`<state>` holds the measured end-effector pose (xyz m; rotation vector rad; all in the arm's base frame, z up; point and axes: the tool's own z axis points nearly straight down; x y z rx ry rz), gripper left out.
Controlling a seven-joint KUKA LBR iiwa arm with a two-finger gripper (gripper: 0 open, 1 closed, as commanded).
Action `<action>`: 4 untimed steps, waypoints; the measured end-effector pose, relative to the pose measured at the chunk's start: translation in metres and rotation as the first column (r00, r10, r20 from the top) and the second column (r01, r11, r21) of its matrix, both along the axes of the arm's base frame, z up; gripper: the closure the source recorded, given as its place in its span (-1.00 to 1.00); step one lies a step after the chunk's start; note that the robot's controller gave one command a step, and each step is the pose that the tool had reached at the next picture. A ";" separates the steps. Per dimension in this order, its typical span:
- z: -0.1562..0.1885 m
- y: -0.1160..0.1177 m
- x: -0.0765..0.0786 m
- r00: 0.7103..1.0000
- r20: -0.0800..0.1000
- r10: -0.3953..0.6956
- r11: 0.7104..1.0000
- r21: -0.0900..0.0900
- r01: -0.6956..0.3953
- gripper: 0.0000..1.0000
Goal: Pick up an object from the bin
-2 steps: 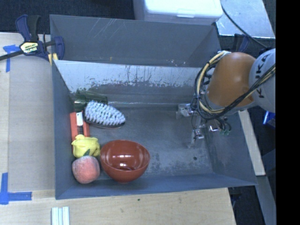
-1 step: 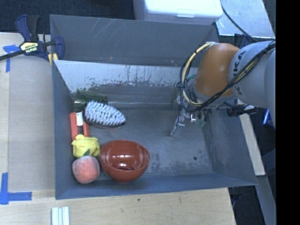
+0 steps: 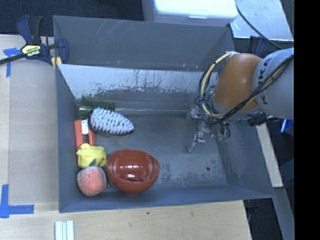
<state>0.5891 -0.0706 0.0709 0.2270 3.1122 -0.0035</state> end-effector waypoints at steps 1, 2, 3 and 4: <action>0.048 0.005 0.031 0.995 0.013 -0.097 0.995 0.006 0.097 -1.00; -0.002 0.050 -0.008 1.000 -0.004 0.011 1.000 0.003 -0.011 -1.00; 0.013 0.006 0.021 0.967 0.014 -0.255 0.967 0.009 0.255 -1.00; 0.012 0.018 0.013 0.960 0.017 -0.279 0.960 0.005 0.279 -1.00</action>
Offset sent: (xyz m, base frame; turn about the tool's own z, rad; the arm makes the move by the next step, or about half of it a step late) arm -0.0077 0.0486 -0.0009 -0.0096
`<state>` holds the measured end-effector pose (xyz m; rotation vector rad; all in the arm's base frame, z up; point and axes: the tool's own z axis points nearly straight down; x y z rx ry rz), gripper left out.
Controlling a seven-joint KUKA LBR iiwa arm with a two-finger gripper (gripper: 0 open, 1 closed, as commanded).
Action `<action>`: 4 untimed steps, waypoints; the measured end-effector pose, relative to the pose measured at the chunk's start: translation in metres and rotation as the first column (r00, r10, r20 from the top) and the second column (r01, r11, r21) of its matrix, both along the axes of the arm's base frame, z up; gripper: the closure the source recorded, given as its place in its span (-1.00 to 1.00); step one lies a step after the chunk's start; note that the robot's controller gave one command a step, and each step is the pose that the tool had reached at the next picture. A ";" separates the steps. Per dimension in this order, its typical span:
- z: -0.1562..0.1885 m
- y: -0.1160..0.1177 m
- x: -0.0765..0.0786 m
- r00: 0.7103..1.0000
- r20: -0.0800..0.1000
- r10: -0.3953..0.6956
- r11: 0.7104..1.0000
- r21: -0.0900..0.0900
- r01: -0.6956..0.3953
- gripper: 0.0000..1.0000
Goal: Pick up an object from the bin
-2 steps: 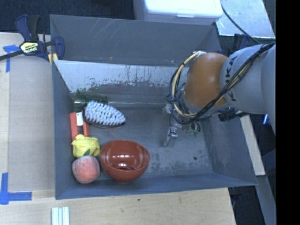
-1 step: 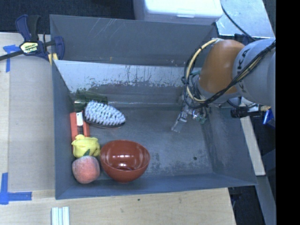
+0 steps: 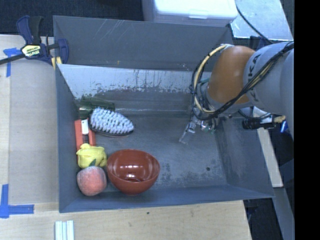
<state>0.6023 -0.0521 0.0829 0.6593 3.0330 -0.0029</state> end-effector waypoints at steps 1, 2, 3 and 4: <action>0.003 0.037 -0.005 0.976 -0.004 0.220 0.976 -0.004 -0.220 -1.00; -0.012 0.029 -0.003 0.991 -0.005 0.137 0.991 0.001 -0.137 -1.00; -0.011 0.085 -0.001 0.965 0.002 0.261 0.965 -0.006 -0.261 1.00; -0.011 0.085 -0.001 0.965 0.002 0.261 0.965 -0.006 -0.261 1.00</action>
Offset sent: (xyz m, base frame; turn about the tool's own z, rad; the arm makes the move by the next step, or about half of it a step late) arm -0.0044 0.0296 -0.0129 -0.1360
